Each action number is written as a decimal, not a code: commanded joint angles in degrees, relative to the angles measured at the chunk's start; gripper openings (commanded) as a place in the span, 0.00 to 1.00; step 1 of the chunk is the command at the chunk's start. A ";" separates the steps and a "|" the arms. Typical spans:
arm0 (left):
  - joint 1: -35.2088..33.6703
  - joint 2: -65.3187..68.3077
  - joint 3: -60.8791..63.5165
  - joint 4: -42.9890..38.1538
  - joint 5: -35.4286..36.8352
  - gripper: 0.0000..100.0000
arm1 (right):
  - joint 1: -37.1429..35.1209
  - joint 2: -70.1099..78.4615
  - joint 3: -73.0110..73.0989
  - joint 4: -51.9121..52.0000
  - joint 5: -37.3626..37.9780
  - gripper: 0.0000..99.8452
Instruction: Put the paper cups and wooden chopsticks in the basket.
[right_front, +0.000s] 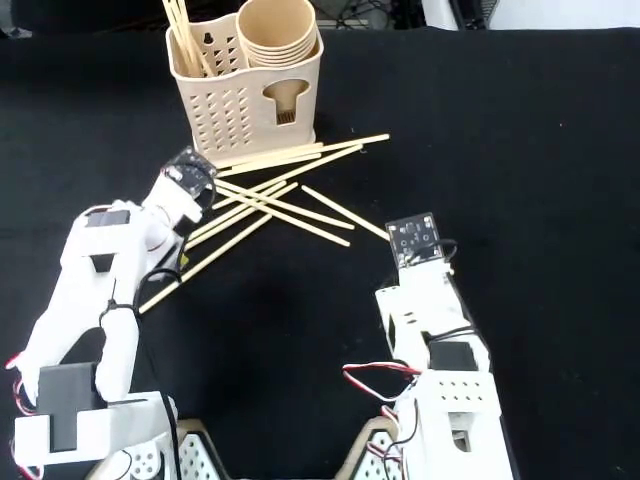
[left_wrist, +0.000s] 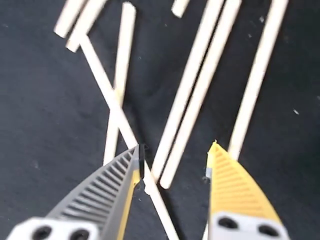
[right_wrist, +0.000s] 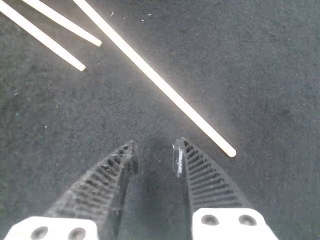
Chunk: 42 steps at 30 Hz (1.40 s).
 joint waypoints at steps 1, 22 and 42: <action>1.98 -0.35 -2.07 -1.23 -0.53 0.22 | -0.44 -0.66 -0.22 -1.05 0.09 0.14; 3.47 24.26 -22.99 16.00 -6.77 0.22 | -0.44 -0.66 -0.22 -1.05 0.09 0.14; 3.65 15.65 -21.85 21.80 -7.03 0.05 | -0.44 -0.66 -0.22 -1.05 0.09 0.14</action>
